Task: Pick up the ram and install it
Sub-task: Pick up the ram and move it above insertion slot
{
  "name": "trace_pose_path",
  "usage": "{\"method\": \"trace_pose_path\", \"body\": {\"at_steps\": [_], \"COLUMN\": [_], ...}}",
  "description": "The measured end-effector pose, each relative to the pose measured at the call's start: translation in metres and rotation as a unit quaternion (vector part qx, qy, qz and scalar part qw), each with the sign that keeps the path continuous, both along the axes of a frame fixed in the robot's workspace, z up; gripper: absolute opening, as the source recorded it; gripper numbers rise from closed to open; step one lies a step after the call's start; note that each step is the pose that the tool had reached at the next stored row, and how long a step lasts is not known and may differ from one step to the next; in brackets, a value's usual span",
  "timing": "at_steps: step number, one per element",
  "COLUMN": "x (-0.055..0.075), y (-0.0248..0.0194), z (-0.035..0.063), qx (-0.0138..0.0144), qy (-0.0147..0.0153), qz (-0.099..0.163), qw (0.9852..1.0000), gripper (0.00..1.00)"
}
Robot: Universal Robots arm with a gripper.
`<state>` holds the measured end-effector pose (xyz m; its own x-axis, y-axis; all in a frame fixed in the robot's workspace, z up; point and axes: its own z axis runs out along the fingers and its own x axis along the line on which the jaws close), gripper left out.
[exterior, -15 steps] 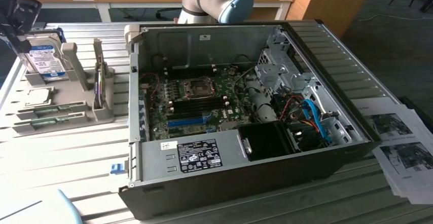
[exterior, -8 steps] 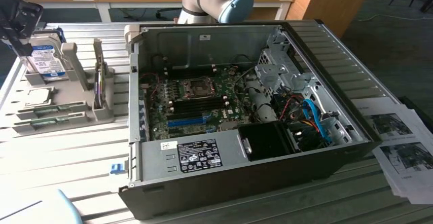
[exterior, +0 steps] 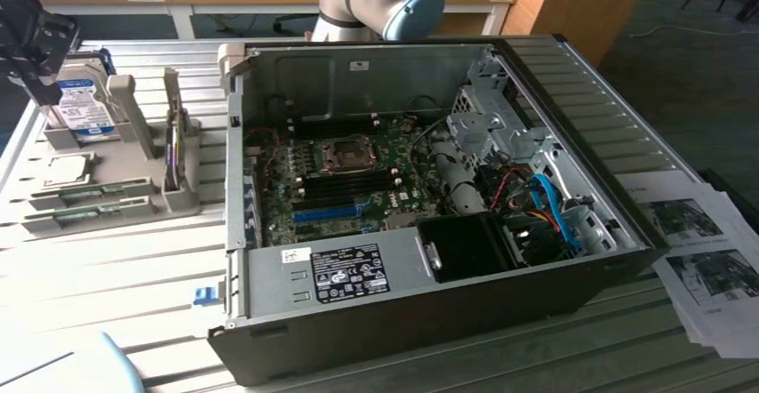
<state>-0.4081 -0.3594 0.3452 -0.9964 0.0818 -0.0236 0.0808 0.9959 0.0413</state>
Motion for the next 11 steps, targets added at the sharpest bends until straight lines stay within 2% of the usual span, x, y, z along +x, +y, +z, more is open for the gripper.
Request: {"method": "trace_pose_path", "body": {"at_steps": [11], "x": [0.000], "y": [0.0000], "z": [-0.0129], "qx": [-0.0001], "qy": [0.0000], "qz": [0.000], "qw": [1.0000], "gripper": [0.09]}}
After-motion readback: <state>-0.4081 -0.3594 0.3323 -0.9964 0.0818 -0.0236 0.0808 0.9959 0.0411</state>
